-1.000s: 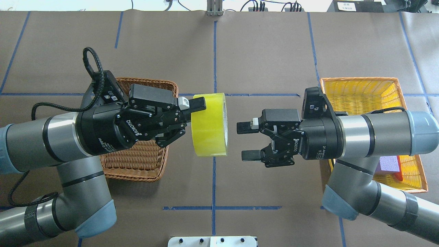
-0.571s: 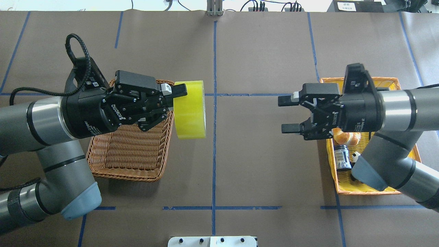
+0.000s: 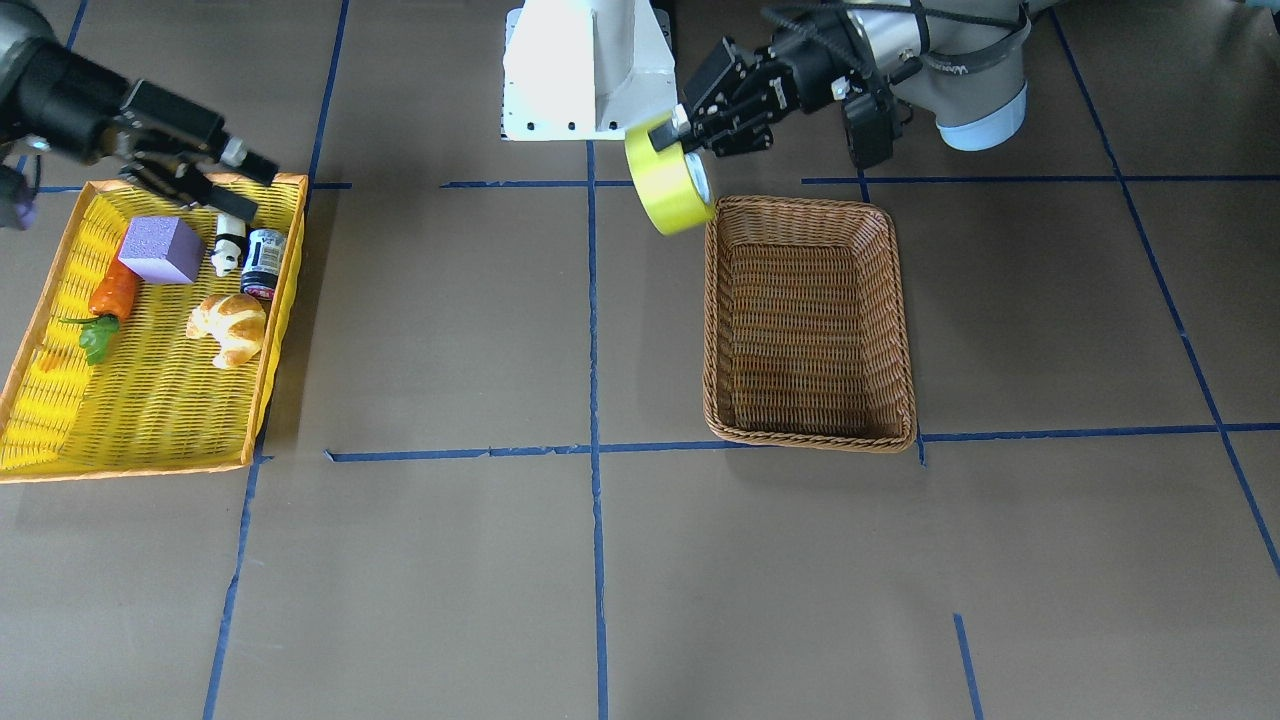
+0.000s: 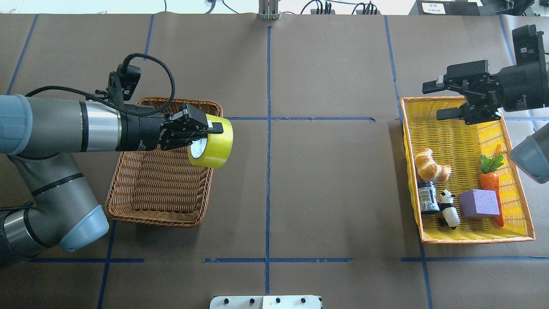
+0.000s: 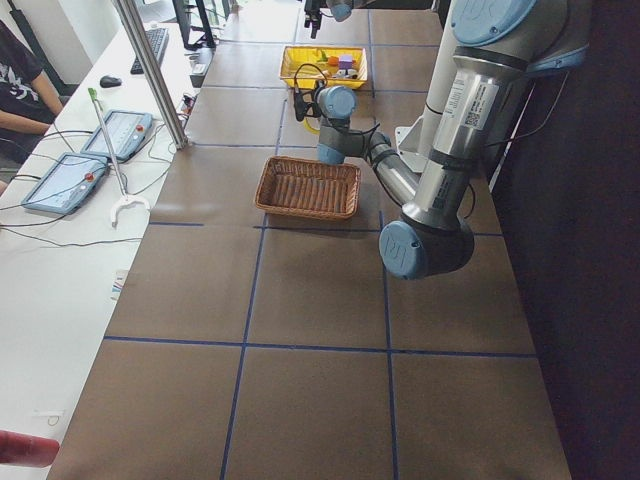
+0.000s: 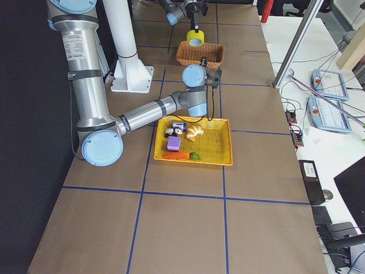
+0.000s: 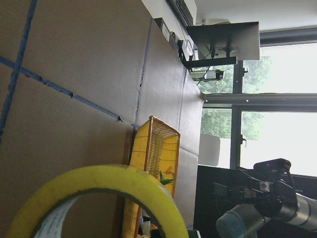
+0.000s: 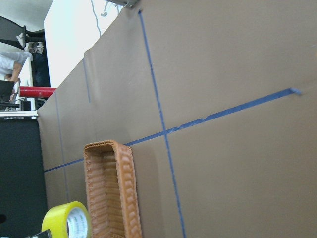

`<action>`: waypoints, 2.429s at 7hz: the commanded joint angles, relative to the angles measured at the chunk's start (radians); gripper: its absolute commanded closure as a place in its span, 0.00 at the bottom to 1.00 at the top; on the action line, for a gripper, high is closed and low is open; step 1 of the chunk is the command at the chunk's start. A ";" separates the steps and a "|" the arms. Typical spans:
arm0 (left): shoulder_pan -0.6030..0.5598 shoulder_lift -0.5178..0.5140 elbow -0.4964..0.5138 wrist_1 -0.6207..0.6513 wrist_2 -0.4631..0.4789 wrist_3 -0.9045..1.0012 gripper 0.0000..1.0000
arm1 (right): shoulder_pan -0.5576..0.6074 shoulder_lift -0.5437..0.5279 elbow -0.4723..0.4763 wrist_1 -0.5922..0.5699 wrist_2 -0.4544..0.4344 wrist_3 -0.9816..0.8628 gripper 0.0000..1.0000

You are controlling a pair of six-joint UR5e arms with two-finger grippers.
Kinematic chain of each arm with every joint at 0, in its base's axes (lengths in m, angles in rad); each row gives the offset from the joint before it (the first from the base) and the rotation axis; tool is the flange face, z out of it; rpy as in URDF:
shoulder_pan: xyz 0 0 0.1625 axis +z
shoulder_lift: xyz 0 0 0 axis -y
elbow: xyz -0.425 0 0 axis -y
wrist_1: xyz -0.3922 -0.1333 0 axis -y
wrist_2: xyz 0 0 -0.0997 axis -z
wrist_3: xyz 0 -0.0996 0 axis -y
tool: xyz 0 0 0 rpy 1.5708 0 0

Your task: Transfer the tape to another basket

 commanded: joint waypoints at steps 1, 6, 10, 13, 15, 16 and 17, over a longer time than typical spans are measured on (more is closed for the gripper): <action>0.011 0.008 -0.005 0.355 0.066 0.228 1.00 | 0.045 -0.045 -0.001 -0.090 0.004 -0.112 0.00; 0.107 -0.019 0.010 0.750 0.218 0.394 1.00 | 0.053 -0.048 0.004 -0.246 -0.006 -0.218 0.00; 0.130 -0.045 0.056 0.749 0.220 0.396 0.81 | 0.042 -0.042 0.005 -0.246 -0.009 -0.216 0.00; 0.114 -0.045 0.024 0.750 0.225 0.397 0.00 | 0.022 -0.039 0.007 -0.246 -0.048 -0.216 0.00; -0.003 0.008 -0.174 0.878 0.211 0.549 0.00 | 0.025 -0.048 0.007 -0.316 -0.081 -0.242 0.00; -0.039 0.109 -0.307 1.016 0.209 0.760 0.00 | 0.060 -0.053 0.008 -0.409 -0.082 -0.388 0.00; -0.148 0.184 -0.371 1.052 0.146 0.907 0.00 | 0.104 -0.073 0.008 -0.511 -0.083 -0.566 0.00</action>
